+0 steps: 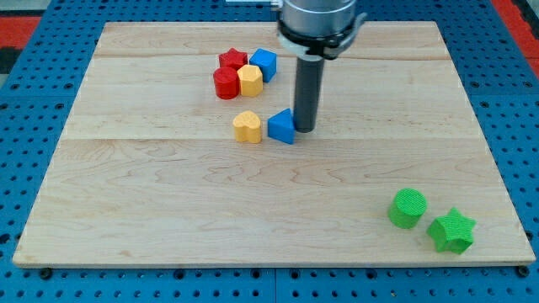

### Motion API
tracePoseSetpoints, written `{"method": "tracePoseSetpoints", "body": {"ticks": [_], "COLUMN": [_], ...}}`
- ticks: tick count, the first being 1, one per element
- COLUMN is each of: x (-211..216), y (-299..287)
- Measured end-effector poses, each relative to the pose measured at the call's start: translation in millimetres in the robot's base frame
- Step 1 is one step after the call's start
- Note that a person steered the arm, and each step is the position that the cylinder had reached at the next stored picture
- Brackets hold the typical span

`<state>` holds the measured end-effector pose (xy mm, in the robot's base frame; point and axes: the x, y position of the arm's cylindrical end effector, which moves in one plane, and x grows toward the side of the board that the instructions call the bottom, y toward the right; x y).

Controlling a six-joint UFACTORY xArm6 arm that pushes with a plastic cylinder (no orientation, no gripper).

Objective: Slightly push the blue triangle along the yellow heart towards left center of the board

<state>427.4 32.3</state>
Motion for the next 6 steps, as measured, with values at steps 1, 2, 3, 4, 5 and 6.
{"method": "tracePoseSetpoints", "body": {"ticks": [1, 2, 3, 4, 5, 6], "x": [21, 31, 31, 28, 31, 40], "y": [-18, -50, -98, -150, -157, -139]}}
